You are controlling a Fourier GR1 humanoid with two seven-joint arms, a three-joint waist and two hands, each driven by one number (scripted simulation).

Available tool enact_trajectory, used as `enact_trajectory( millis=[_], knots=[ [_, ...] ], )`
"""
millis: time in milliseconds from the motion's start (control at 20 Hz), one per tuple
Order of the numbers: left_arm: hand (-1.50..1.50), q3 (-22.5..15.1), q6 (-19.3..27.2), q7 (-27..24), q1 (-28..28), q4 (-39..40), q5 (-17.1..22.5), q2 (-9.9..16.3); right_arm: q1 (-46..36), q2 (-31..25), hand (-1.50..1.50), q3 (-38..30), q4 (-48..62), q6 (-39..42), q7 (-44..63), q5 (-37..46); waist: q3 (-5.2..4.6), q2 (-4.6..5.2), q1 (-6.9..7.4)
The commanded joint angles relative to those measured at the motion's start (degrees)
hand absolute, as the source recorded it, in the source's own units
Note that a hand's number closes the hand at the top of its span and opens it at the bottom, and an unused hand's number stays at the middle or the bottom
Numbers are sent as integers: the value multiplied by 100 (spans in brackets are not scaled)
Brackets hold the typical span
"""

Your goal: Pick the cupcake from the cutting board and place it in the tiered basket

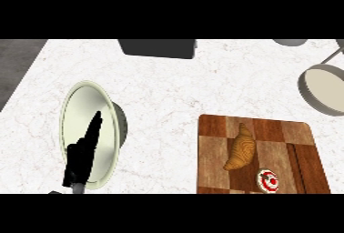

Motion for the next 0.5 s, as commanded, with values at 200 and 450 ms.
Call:
enact_trajectory(
  millis=[200,450],
  knots=[
    [0,91,-121,45,157,57,101,48,-1040,1097,-150,-107,540,1464,1235,396,-9,-31,-95],
    [0,88,32,-16,174,245,-17,-88,-1526,1777,-150,-274,935,2029,1233,632,-4,-55,-227]
  ],
)
